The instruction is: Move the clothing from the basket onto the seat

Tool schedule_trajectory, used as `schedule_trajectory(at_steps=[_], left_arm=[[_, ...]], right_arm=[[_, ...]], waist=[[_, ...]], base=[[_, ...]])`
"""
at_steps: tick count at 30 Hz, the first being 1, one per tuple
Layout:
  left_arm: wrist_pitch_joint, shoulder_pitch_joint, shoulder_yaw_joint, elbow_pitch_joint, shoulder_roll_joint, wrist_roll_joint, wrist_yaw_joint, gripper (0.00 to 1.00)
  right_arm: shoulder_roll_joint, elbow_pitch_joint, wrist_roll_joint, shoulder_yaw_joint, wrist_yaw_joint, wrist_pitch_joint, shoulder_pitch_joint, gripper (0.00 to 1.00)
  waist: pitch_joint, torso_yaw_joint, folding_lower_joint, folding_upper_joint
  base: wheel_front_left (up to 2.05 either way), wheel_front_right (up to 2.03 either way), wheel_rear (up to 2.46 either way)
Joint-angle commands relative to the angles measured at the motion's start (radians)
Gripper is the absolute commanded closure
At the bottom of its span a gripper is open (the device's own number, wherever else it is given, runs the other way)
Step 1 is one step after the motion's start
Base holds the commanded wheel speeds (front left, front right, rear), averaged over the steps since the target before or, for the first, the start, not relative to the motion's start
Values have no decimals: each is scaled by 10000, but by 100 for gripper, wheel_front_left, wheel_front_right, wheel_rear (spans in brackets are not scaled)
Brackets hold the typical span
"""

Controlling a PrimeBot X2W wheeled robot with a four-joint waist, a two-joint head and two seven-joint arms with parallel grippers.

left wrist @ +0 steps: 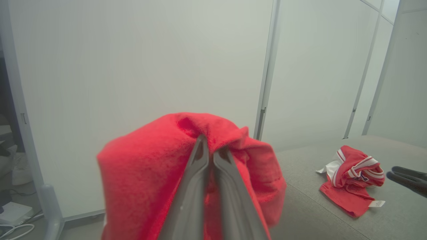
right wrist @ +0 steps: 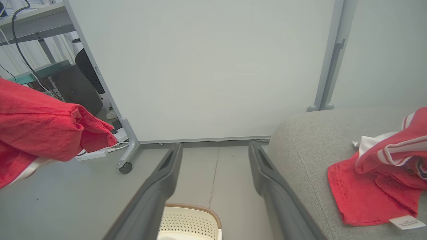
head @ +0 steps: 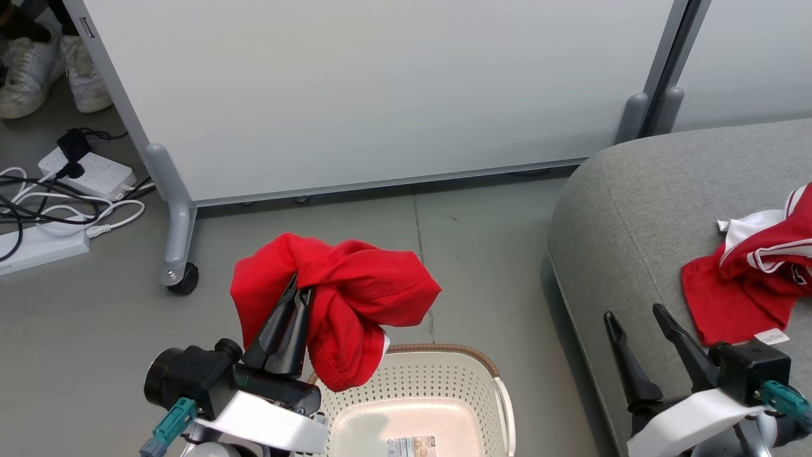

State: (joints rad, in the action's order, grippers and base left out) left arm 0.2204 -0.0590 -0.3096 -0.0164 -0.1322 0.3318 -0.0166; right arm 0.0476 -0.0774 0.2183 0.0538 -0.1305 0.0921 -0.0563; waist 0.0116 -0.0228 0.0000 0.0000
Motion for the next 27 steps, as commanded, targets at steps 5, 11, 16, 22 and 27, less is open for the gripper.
schedule_trajectory(at_steps=[5, 11, 16, 22, 27], left_arm=[[10, -36, -19, -115, -61, 24, 34, 100], [58, -211, -77, -256, -71, 13, 21, 100], [91, -395, -179, -400, -20, 29, -71, 100], [87, -536, -400, -498, 11, -55, -113, 100], [92, -559, -546, -529, 15, -79, -172, 100]], right_arm=[[56, -261, 111, 324, -6, -115, 293, 0], [51, -709, 525, 2066, -6, 10, 951, 0], [58, -487, 1102, 4026, -6, 120, 1685, 0], [53, 264, 1897, 5829, -6, -135, 2713, 0], [61, 1222, 2328, 6696, -6, -499, 3770, 0]], waist=[[-15, 38, 0, 0], [-74, 123, 0, 0], [-164, 312, 0, 0], [-249, 556, 0, 0], [-331, 698, 0, 0]], base=[[0, 0, 0], [0, 0, 0], [0, 0, 0], [0, 0, 0], [0, 0, 0]])
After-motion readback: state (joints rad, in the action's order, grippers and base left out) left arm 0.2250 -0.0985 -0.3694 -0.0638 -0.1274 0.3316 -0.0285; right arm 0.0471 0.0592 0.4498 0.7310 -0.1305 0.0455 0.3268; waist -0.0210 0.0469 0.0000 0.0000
